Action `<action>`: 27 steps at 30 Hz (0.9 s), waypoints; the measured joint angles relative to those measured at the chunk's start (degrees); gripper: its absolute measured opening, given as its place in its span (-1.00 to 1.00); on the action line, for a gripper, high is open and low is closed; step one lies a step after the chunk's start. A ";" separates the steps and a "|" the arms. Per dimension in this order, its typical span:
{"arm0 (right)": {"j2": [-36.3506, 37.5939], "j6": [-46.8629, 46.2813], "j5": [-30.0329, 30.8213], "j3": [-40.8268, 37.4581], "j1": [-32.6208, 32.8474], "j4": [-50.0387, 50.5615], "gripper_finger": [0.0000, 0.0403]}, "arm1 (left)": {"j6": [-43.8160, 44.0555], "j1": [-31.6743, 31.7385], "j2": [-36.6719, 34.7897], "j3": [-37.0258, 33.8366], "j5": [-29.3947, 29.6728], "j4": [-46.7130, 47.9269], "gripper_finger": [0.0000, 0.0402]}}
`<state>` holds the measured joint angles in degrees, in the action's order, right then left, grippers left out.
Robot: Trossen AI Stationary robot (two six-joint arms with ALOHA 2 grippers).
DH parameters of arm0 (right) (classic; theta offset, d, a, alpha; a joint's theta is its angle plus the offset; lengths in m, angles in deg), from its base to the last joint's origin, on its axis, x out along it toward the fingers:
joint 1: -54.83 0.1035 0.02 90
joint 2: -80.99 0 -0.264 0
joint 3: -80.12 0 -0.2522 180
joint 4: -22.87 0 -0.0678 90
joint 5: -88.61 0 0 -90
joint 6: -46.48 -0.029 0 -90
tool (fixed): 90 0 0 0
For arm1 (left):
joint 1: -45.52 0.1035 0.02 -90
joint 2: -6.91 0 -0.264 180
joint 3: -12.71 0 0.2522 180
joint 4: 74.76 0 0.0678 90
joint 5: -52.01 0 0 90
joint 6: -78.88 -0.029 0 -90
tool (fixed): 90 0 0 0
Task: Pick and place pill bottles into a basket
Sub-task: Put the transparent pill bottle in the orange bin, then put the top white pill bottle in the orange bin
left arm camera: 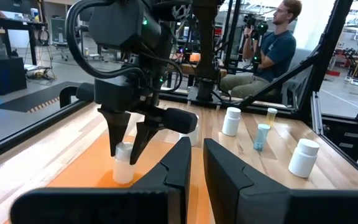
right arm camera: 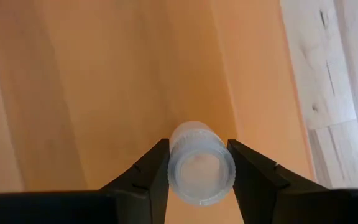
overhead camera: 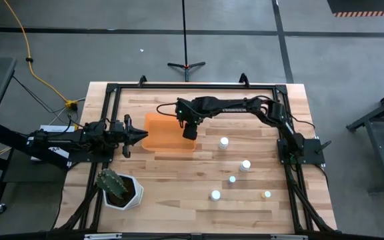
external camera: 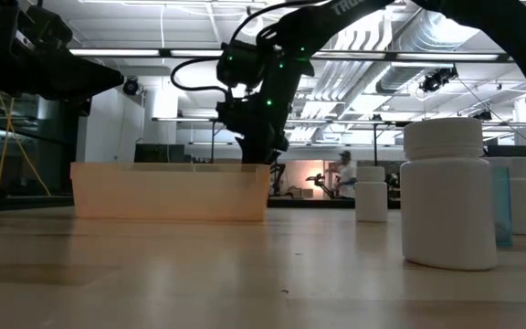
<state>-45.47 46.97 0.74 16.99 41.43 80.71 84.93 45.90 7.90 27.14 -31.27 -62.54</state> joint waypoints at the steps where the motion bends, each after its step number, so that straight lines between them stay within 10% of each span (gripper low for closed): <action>1: 0.00 -0.04 0.00 0.00 -0.08 0.02 -0.32 | 0.00 0.00 0.00 0.02 0.00 0.00 -0.61; 15: 0.09 -2.53 0.85 1.00 -0.12 1.45 0.12 | 0.00 0.00 0.00 0.02 0.00 0.00 -0.61; 27: 0.31 -10.44 5.87 26.30 2.19 33.74 0.15 | 0.00 -0.01 0.00 0.02 -0.02 0.00 -0.61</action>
<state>-45.16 36.53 6.61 43.30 43.62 114.45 84.93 45.89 7.90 27.16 -31.29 -62.54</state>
